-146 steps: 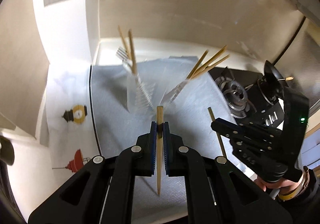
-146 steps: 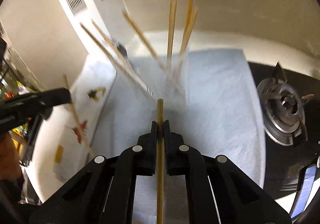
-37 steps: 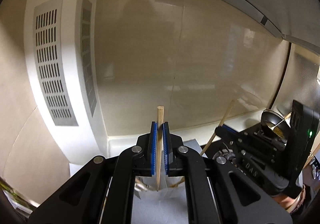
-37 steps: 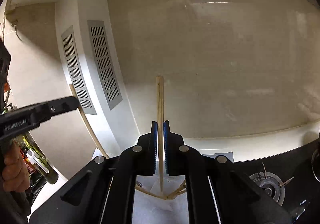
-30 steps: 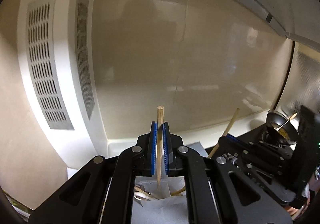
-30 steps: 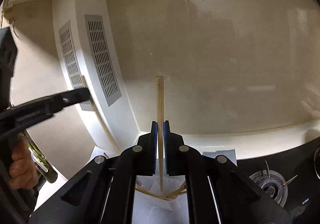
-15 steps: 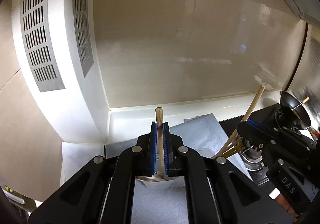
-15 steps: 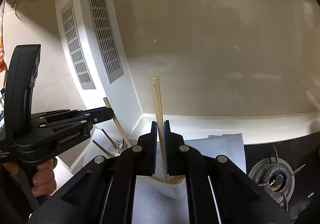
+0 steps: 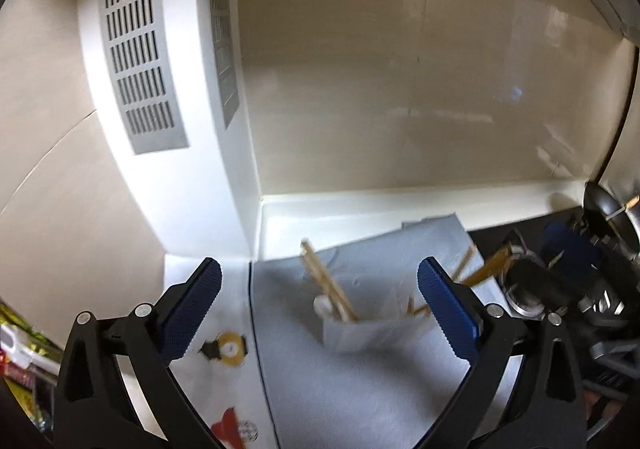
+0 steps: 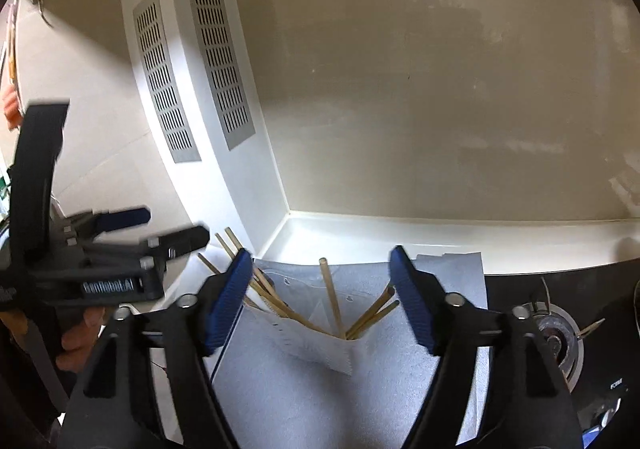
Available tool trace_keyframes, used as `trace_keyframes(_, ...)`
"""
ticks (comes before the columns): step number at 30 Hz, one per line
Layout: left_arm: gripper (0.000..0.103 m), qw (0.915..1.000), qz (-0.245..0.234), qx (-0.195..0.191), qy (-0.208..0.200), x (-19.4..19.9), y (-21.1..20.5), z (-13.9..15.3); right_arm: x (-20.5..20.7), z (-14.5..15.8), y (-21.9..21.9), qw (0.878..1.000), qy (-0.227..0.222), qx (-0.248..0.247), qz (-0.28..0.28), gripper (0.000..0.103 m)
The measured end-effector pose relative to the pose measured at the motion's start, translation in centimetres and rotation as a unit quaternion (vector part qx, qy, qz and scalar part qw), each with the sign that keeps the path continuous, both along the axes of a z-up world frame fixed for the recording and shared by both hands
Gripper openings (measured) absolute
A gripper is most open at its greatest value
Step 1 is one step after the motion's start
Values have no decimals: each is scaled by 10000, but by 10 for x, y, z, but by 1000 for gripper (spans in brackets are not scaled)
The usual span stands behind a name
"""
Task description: Organize utensils
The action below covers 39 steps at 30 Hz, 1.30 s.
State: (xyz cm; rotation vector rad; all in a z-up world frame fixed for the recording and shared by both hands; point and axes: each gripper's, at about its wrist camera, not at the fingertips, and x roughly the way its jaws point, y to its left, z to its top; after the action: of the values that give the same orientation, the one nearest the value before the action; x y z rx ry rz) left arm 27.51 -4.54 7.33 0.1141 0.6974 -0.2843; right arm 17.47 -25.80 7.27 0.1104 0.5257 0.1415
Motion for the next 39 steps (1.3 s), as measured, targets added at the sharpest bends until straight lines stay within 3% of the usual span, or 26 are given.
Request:
trace_keyframes(2,96,10000,-18,82,52,-13,2,-2,-10,1,3,10000,-39,-84,-30,94)
trace_keyframes(5,96,9997,9,103,201,-28,6,-11,-29,-10,10,9997,139,-193,-83,98)
trace_keyframes(11,96,9987,246,207,389,-53,13,-40,-46,-58,15,9935,955,-448,-434,98)
trace_keyframes(16,96,9979,259,324,504,-67,9,-62,-48,-88,15,9878,1418,-311,-558,98)
trace_keyframes(29,96,9947,594,431,721,-78,15,-75,-60,-83,20,9890,1306,-405,-572,98)
trace_keyframes(39,96,9945,698,500,596,-81,17,-73,-61,-83,21,9888,1324,-416,-546,98)
